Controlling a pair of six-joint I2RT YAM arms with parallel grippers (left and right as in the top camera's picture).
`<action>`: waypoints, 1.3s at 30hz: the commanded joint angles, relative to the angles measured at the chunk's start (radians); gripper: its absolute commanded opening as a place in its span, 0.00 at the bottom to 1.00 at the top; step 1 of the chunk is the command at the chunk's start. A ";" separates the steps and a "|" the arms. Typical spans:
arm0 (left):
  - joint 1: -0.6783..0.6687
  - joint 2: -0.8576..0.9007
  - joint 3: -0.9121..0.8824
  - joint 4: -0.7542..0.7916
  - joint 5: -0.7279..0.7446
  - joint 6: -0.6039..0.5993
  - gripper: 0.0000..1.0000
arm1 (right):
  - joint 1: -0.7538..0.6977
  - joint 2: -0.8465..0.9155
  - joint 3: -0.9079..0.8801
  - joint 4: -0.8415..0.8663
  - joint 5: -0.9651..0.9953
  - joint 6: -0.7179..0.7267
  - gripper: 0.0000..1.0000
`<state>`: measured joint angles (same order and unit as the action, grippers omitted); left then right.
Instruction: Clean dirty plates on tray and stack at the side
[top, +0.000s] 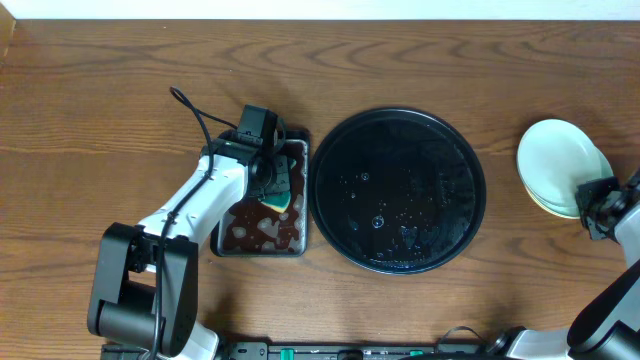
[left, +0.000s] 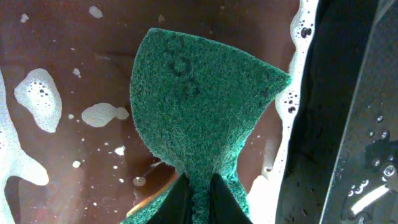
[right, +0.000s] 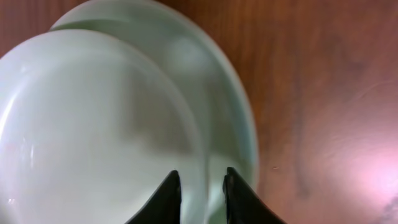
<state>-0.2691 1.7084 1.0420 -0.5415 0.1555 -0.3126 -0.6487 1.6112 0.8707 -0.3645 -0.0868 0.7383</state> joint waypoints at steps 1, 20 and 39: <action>0.004 0.010 -0.005 0.001 0.006 0.017 0.09 | -0.024 -0.003 0.008 -0.005 0.014 0.005 0.25; 0.007 -0.001 0.019 -0.019 -0.037 0.044 0.47 | 0.183 -0.003 0.008 0.111 -0.532 -0.590 0.87; 0.179 -0.294 0.057 -0.367 -0.043 0.000 0.76 | 0.687 -0.053 0.205 -0.352 -0.053 -0.697 0.99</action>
<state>-0.0860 1.4757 1.1019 -0.8932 0.1200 -0.3485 0.0303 1.5990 1.0763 -0.6949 -0.1772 0.0063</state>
